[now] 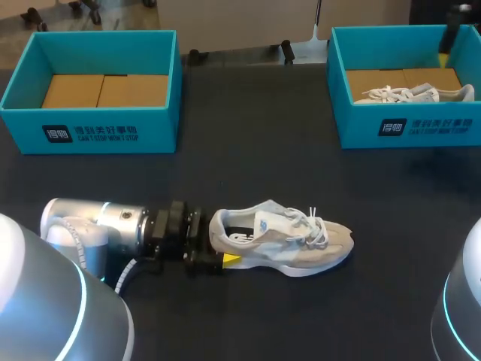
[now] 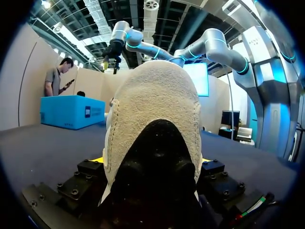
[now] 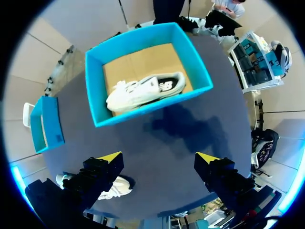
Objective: Take the shoe out of the shoebox, open the shoe tongue, remove and reinsert the insole, then place the shoe into the shoebox
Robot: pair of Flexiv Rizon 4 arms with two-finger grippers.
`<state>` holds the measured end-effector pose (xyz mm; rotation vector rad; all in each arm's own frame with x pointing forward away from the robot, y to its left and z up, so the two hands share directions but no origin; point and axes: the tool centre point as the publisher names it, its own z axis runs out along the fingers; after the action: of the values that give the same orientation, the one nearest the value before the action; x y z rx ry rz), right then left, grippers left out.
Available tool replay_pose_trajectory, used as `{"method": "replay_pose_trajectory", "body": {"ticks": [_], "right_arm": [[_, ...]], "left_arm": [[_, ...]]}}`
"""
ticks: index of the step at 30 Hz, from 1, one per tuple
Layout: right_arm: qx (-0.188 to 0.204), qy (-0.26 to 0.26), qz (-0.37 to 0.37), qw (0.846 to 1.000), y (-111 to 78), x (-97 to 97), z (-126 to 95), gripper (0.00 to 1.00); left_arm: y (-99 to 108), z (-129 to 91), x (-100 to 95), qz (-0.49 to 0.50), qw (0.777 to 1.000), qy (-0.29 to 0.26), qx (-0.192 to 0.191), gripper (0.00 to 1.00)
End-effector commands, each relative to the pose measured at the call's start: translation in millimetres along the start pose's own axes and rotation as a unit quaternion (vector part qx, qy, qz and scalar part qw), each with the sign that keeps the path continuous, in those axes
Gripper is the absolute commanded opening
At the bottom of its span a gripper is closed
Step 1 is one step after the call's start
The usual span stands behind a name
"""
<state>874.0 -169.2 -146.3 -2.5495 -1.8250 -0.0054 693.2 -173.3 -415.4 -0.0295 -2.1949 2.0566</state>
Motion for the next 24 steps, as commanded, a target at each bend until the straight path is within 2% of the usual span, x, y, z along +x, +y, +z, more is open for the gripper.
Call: {"method": "replay_pose_trajectory", "body": {"ticks": [1, 14, 18, 21, 24], "right_arm": [[-0.025, 0.008, -0.003, 1.000, -22.4, 6.5, 3.0, 1.00], [-0.025, 0.008, -0.003, 1.000, -22.4, 6.5, 3.0, 1.00], [-0.032, -0.020, -0.014, 0.999, -57.9, 44.6, 9.5, 1.00], [-0.038, -0.025, -0.024, 0.999, -79.3, 62.3, 10.3, 1.00], [-0.039, -0.023, -0.046, 0.998, -111.2, 87.9, 12.7, 1.00]], "left_arm": [[-0.3, 0.4, 0.9, 0.000, 1.000, -0.002, 0.001, 0.00], [-0.3, 0.4, 0.9, 0.000, 1.000, -0.002, 0.001, 0.00], [-0.3, 0.4, 0.9, 0.000, 1.000, -0.002, 0.001, 0.00], [-0.3, 0.4, 0.9, 0.000, 1.000, -0.002, 0.001, 0.00], [-0.3, 0.4, 0.9, 0.000, 1.000, -0.002, 0.001, 0.00]]}}
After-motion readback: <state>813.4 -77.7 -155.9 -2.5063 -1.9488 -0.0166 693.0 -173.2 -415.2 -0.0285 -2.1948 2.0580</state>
